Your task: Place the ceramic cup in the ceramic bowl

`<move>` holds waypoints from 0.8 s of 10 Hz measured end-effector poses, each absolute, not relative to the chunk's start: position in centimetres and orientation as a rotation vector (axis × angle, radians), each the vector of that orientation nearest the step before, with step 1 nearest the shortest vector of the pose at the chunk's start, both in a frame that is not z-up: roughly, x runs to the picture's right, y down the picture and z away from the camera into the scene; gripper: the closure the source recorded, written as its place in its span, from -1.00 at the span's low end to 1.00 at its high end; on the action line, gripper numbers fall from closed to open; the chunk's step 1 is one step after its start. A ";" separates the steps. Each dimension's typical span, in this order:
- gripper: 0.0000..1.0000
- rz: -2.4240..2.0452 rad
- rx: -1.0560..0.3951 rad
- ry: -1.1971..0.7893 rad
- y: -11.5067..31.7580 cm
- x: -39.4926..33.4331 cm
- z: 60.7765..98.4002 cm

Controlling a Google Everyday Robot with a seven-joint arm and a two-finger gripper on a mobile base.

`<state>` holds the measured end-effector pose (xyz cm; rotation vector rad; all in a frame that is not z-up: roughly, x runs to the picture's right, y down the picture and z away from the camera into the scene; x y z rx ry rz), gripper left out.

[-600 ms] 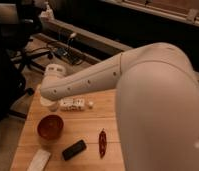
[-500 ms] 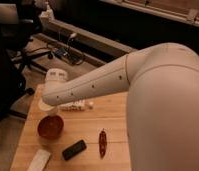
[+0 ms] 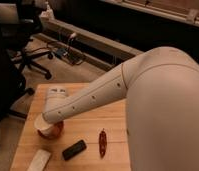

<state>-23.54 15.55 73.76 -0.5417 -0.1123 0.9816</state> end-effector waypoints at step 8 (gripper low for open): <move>-0.60 0.952 -0.415 0.018 15.2 -24.3 77.1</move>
